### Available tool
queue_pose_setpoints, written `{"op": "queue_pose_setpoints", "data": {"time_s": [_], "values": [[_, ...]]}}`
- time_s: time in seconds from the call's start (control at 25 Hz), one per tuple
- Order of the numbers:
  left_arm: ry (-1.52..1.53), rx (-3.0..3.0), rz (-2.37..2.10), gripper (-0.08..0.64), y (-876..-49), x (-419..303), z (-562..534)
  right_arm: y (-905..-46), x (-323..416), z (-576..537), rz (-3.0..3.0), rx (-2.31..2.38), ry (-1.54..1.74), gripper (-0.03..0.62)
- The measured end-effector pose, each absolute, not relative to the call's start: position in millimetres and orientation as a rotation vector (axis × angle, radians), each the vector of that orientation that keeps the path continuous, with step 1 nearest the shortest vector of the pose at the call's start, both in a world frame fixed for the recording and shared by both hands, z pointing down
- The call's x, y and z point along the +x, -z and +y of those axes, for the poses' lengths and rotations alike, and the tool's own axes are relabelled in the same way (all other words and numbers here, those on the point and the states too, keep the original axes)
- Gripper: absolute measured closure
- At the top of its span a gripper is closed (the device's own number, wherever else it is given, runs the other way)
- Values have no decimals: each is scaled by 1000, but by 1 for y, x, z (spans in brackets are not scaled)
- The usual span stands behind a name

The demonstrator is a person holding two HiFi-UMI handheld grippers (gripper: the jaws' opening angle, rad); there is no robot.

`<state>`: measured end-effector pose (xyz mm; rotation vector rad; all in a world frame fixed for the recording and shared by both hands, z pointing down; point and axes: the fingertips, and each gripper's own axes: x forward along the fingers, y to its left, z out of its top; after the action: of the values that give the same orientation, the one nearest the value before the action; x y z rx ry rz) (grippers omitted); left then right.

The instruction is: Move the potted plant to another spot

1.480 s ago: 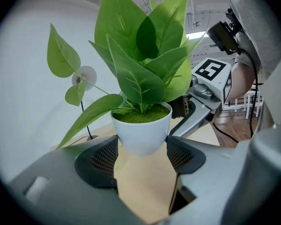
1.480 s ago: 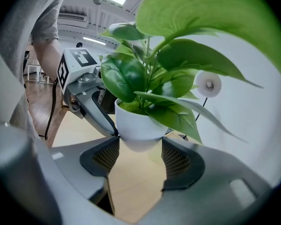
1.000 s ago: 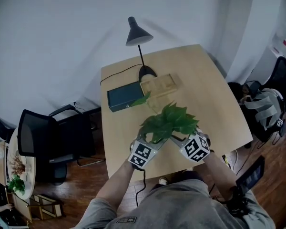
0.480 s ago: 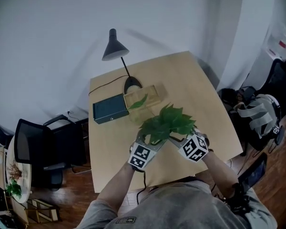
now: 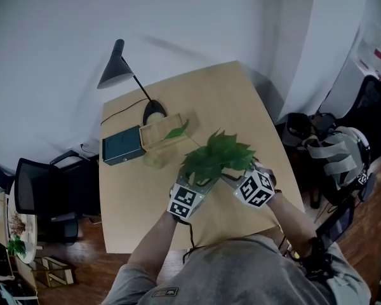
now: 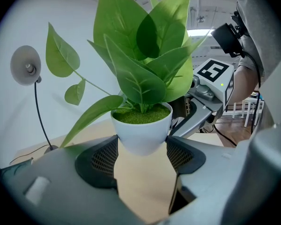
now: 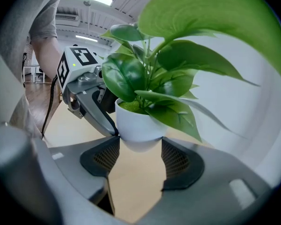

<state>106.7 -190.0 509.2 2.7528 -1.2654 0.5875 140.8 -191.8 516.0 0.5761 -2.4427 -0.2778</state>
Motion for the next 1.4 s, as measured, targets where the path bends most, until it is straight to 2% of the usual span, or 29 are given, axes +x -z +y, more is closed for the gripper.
{"op": "queue_pose_setpoints", "data": {"time_s": [0.32,1.4], "values": [[-656,2677,-1253,239,-529,137,-214,-537,171,-216,-2462,526,190,305],[-693,2547,-1122,241,-623,128,-305,-631,163,-306,-2357,495,-14,310]]}}
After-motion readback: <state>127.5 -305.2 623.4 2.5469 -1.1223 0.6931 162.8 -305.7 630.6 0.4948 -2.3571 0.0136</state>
